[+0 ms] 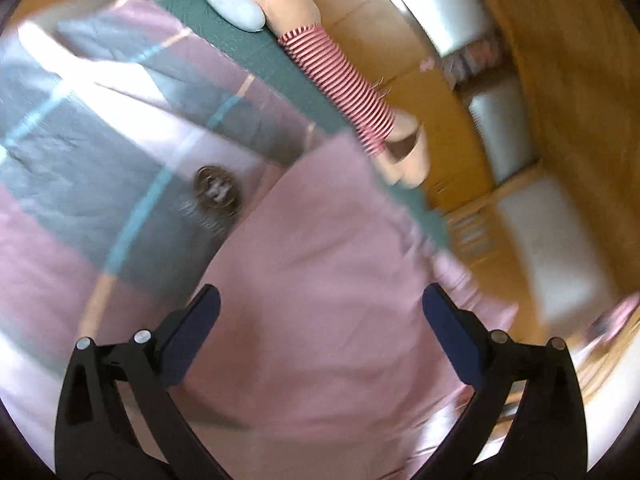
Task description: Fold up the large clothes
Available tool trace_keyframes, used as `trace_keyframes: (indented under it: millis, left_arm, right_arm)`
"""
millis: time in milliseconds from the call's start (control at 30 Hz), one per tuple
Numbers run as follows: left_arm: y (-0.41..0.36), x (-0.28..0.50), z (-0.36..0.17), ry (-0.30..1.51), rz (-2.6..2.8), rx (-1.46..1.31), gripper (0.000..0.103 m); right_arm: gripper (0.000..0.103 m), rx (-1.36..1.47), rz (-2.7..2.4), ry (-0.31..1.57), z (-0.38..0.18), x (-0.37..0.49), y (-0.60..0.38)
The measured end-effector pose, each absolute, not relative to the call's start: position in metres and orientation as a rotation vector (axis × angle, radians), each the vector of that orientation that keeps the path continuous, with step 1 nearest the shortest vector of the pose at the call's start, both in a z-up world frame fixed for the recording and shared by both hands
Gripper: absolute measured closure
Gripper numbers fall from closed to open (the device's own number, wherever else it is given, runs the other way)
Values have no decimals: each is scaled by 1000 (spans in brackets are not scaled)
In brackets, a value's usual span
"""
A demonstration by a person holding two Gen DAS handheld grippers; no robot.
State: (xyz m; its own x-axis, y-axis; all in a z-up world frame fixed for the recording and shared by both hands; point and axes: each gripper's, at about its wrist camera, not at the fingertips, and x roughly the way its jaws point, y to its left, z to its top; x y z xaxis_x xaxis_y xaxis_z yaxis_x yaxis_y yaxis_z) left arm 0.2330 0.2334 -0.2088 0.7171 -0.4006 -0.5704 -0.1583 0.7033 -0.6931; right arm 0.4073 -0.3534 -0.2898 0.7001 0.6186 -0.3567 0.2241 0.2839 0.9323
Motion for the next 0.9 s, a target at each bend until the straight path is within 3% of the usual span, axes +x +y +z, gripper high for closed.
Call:
trace_keyframes:
  millis: [100,133,167,267,433,633,733,767,800,833,867,900]
  left_arm:
    - [187,219,-209,822,-262,-653,2]
    - [171,219,-210,848,-278,-597,2]
    - [156,223,-213,869,-288,-539,2]
    - [123,229,-228,930,-271,-371,2]
    - [109,244,-256,1009,-218,-323,2]
    - [107,250,-266,1015,-203,-290,2]
    - [104,250,-274,1023,-211,-277,2]
    - [104,250,-274,1027,-213,-280,2]
    - [106,251,-275,1033,-215,-288,2]
    - [108,255,-275,1036,-216,-298,2]
    - [111,258,-275,1035,-215,-308,2]
    - [114,258,-273,1027,-212,-324,2]
  right_arm:
    - [17,1188,307,742,-261,398,-359]
    - [4,1113,263,704,-244,389,-360]
    - [1,1053,215,663,-231,380,-358]
    - [1,760,154,591,-180,352,-339]
    - [1,145,253,691,-129,344,-211]
    - [1,-288,363,764,-124,357,-81]
    - [1,-436,432,992,-161,389,-46]
    - [5,-440,455,1067,-173,390,-44]
    - [17,-441,471,1137,-187,394,-42]
    - [59,-449,471,1170,-198,391,-47]
    - [90,-438,470,1215,-210,394,-48]
    - [92,-427,471,1216,-214,396,-48]
